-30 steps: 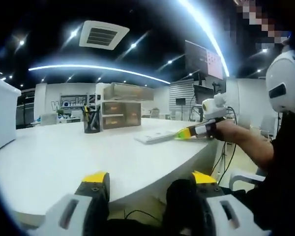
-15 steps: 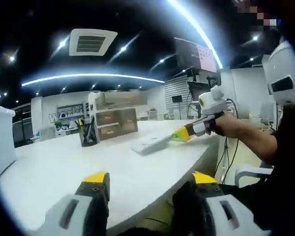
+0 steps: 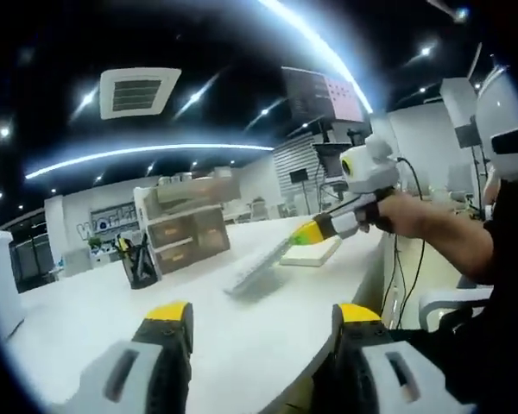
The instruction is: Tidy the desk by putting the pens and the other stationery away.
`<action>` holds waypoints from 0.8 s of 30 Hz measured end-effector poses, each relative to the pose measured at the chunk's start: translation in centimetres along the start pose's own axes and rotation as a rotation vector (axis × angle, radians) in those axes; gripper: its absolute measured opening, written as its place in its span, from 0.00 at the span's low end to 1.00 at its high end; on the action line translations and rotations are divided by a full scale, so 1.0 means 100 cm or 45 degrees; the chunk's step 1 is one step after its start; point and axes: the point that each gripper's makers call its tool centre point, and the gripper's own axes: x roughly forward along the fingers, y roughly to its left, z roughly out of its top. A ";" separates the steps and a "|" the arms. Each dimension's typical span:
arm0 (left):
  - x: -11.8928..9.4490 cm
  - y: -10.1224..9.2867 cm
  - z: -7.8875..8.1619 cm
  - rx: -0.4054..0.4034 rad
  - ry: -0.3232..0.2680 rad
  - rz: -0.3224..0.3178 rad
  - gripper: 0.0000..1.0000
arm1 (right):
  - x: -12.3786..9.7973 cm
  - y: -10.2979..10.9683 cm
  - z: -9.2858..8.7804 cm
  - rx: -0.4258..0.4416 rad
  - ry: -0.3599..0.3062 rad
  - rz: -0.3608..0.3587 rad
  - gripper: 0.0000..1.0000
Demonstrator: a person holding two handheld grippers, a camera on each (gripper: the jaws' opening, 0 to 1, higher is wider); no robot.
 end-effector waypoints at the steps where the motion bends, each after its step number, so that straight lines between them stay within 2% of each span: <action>1: 0.001 -0.001 0.000 -0.004 -0.002 -0.004 0.65 | -0.001 0.002 0.002 -0.007 -0.004 0.000 0.00; 10: 0.013 -0.006 0.006 0.033 -0.003 -0.018 0.65 | -0.006 0.011 0.012 -0.047 -0.027 0.004 0.00; 17: 0.038 -0.013 0.010 0.092 0.019 -0.077 0.64 | -0.010 0.018 0.013 -0.058 -0.027 0.007 0.00; 20: 0.049 -0.015 0.010 0.163 0.047 -0.088 0.64 | -0.011 0.019 0.013 -0.059 -0.031 0.005 0.00; 24: 0.073 -0.019 0.008 0.358 0.104 -0.075 0.62 | -0.013 0.020 0.014 -0.061 -0.034 0.003 0.00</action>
